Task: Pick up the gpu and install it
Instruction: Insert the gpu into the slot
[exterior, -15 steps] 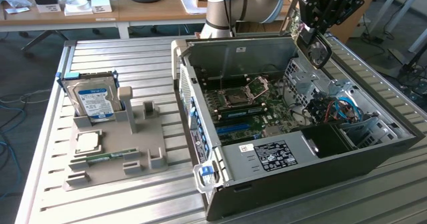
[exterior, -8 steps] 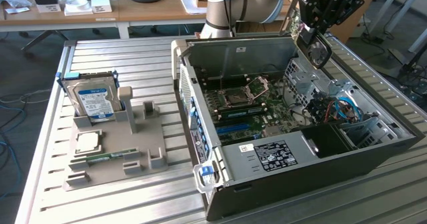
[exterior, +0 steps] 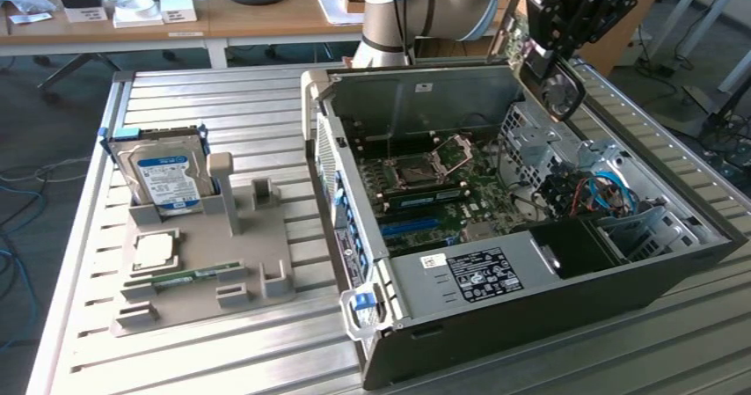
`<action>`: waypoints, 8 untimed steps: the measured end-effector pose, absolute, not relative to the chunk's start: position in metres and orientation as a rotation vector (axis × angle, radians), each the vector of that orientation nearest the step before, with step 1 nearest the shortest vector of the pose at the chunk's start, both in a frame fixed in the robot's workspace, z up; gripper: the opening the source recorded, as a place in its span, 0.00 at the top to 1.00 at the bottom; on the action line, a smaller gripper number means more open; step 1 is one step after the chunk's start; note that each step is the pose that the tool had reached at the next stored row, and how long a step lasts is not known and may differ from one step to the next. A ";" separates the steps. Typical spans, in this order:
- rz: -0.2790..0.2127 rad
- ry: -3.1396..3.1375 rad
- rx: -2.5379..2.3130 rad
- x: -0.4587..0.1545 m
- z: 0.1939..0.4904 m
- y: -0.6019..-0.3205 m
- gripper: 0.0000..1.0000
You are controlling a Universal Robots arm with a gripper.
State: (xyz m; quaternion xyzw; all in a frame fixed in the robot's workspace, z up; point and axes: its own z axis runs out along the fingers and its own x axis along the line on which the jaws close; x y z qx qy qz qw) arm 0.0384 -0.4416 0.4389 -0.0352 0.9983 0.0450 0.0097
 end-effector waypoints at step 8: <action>0.142 3.110 -0.297 0.038 0.438 -0.442 0.73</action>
